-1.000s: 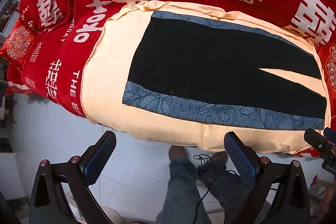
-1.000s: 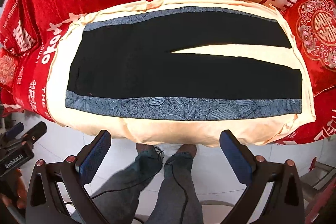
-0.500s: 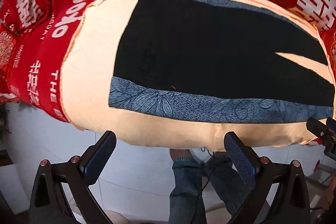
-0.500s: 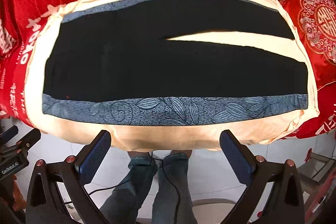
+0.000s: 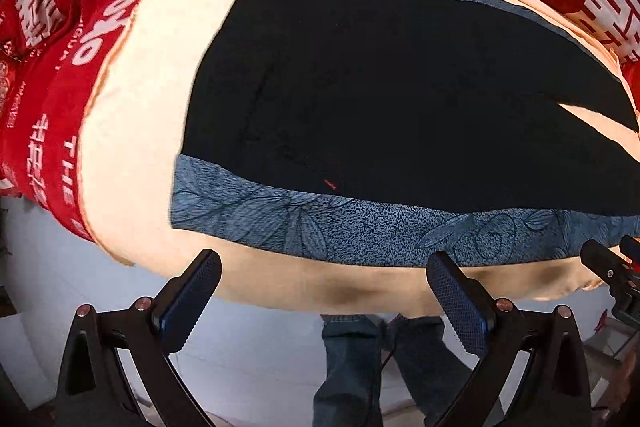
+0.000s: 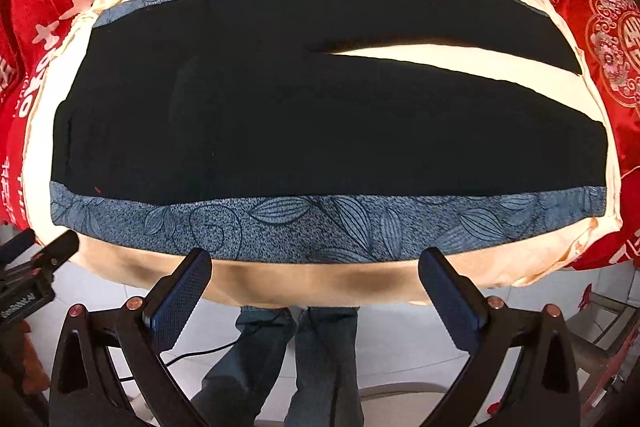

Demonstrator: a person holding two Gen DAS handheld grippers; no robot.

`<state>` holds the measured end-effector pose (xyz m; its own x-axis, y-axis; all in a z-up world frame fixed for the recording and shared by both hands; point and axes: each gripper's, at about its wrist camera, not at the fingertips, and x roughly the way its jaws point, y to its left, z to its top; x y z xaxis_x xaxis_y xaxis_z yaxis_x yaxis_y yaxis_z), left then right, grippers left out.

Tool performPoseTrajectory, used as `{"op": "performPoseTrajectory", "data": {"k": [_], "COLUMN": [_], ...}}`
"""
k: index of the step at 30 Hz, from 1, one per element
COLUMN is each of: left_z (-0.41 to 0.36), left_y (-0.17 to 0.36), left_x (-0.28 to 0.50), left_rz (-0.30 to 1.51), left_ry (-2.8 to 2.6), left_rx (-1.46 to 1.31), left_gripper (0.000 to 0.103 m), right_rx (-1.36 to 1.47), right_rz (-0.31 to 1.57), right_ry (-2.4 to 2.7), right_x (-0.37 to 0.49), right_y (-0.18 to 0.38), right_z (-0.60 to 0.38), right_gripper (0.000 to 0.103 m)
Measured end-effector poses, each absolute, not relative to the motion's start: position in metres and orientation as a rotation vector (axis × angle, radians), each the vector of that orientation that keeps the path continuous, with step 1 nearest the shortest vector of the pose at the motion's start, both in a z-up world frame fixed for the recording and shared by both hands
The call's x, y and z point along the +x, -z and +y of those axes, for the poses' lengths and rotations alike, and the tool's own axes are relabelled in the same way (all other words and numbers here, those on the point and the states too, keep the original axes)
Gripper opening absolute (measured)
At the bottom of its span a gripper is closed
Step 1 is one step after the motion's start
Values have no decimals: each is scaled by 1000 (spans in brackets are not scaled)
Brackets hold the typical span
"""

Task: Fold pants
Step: 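Lower both grippers onto the patterned cuff edge and pinch the trousers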

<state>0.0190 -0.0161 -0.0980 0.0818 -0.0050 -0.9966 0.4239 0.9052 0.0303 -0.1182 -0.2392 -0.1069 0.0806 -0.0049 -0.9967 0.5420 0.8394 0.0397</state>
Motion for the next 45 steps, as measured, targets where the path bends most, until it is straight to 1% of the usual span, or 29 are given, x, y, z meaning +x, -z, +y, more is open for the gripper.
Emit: {"op": "performPoseTrajectory", "data": {"k": [3, 6, 9, 13, 14, 15, 16, 17, 18, 21, 28, 31, 36, 41, 43, 44, 45], "left_z": [-13, -3, 9, 26, 30, 36, 42, 48, 50, 60, 64, 63, 58, 57, 57, 57, 56], "left_y": [110, 116, 119, 125, 127, 130, 133, 136, 138, 151, 174, 180, 176, 177, 175, 174, 171], "left_x": [20, 25, 29, 34, 35, 36, 37, 38, 38, 39, 38, 37, 40, 55, 60, 62, 63], "left_rz": [1467, 1471, 1473, 1473, 1474, 1477, 1481, 1486, 1492, 1516, 1555, 1576, 1576, 1556, 1542, 1540, 1533], "left_ry": [324, 307, 314, 340, 349, 357, 369, 382, 389, 421, 461, 459, 470, 411, 369, 358, 363], "left_rx": [322, 258, 193, 116, 88, 56, 15, -30, -60, -152, -220, -276, -399, -545, -535, -528, -516], "left_gripper": [103, 103, 103, 103, 103, 103, 103, 103, 103, 103, 103, 103, 103, 103, 93, 81, 65], "right_rx": [520, 639, 795, 1010, 1057, 1119, 1168, 1213, 1240, 1290, 1495, 1527, 1519, 1519, 1510, 1506, 1501], "right_rz": [1398, 1322, 1252, 1194, 1185, 1173, 1165, 1158, 1156, 1144, 951, 877, 823, 811, 843, 855, 867], "right_ry": [390, 306, 210, 106, 81, 39, -2, -41, -59, -78, -91, -149, -217, -240, -228, -221, -205], "right_x": [-118, -123, -128, -141, -144, -147, -149, -149, -150, -151, -142, -131, -125, -127, -129, -130, -132], "right_y": [114, 119, 127, 152, 160, 170, 179, 190, 199, 225, 247, 229, 195, 186, 193, 197, 202], "right_z": [-239, -239, -240, -234, -232, -227, -223, -218, -212, -198, -201, -205, -210, -216, -216, -217, -218], "right_gripper": [103, 103, 103, 102, 97, 88, 76, 72, 71, 70, 70, 70, 70, 70, 68, 68, 68]}}
